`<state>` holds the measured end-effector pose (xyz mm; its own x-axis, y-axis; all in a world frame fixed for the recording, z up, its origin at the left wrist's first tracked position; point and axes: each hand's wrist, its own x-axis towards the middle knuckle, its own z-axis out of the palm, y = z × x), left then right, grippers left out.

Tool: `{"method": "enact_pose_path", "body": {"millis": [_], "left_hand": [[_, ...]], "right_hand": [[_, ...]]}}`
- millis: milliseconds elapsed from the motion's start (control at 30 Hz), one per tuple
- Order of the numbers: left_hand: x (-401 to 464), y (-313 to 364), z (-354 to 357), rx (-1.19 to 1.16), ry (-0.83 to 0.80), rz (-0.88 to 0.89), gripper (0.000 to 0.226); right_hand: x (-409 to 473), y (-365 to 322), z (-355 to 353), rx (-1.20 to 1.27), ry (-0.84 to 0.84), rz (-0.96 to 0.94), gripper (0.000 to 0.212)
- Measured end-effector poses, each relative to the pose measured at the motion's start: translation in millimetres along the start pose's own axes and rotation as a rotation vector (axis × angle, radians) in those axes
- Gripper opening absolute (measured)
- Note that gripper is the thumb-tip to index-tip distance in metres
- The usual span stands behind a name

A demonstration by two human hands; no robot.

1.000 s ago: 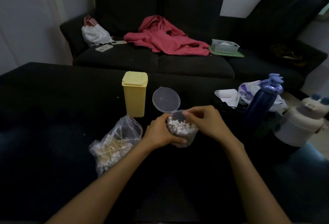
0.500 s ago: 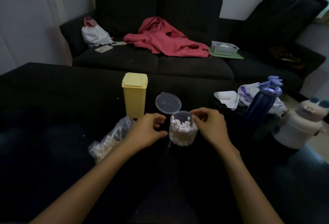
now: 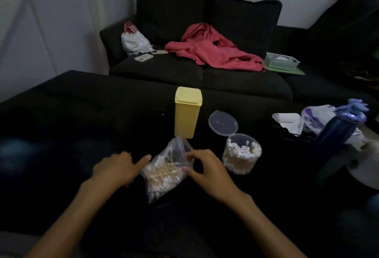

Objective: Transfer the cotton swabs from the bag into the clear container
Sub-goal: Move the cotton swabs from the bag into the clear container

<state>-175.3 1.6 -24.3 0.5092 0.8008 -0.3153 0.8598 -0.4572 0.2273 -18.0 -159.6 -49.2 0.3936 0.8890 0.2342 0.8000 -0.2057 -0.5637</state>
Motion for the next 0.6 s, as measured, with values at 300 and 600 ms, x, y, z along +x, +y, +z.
{"method": "enact_pose_path", "body": {"millis": [300,600], "left_hand": [[22,21,34,-0.344,0.006,0.170,0.046],[20,38,43,-0.719,-0.062,0.265,0.029]], "right_hand": [[-7,27,-58,0.474,-0.493,0.281,0.020],[-7,32,-28,0.309,0.012,0.194,0.014]]}}
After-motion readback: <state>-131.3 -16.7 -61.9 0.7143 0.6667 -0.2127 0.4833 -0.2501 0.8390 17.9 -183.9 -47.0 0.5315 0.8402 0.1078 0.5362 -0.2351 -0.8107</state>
